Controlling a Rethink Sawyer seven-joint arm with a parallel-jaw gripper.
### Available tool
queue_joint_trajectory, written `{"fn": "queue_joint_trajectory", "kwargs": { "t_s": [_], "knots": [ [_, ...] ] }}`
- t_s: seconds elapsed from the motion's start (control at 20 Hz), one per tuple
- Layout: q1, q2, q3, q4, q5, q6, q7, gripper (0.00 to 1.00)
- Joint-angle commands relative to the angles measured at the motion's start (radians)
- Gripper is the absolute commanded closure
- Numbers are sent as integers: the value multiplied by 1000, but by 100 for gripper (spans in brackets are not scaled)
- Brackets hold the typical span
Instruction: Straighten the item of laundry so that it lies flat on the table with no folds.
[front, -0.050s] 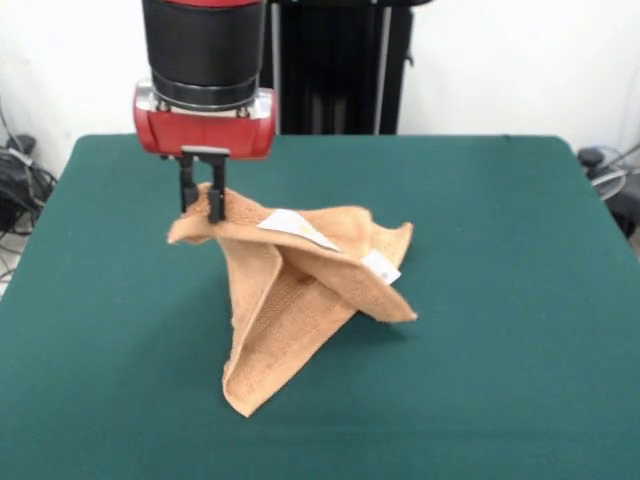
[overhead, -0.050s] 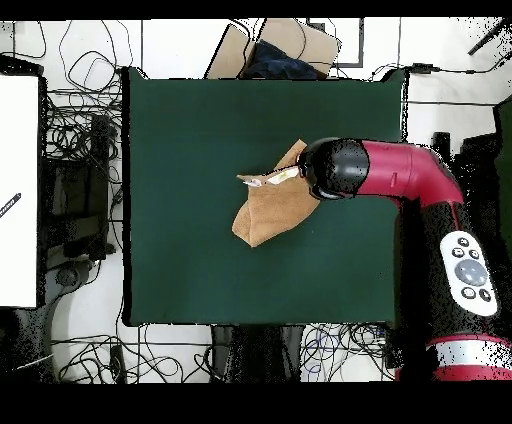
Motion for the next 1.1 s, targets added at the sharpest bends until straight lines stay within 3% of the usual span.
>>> {"fn": "queue_joint_trajectory", "kwargs": {
  "t_s": [0.05, 0.85, 0.9, 1.1],
  "knots": [
    [21, 1, 0, -59, -73, 122, -132, 100],
    [2, 66, 44, -93, -84, 78, -165, 100],
    [2, 69, 49, -97, -83, 78, -176, 0],
    [3, 71, 54, -100, -83, 83, -188, 0]
  ]
}}
